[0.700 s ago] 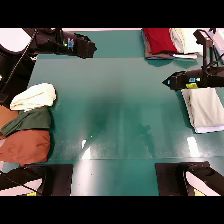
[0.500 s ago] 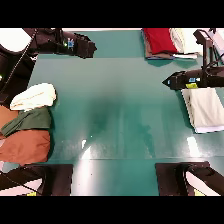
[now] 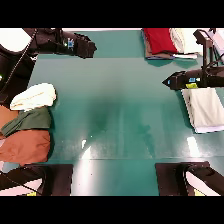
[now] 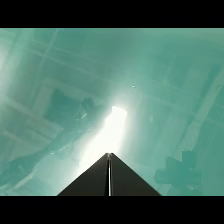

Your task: Fold the shirts.

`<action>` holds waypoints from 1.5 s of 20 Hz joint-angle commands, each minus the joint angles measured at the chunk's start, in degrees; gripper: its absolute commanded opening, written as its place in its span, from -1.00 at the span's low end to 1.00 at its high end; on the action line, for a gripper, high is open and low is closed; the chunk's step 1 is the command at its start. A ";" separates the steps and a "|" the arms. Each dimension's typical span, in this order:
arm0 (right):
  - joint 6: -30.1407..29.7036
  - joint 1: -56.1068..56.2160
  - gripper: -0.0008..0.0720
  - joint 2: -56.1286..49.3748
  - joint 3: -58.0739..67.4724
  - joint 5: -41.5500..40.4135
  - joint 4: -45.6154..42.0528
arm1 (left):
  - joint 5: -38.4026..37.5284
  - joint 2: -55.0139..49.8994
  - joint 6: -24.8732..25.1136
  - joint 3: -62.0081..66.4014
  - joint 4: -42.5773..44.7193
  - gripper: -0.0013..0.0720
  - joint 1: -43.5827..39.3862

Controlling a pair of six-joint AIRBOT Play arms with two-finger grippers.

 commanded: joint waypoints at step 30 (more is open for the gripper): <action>0.04 0.07 -0.93 -0.50 12.52 -1.90 0.50 | -1.01 9.38 -3.37 -4.17 20.96 -0.91 27.98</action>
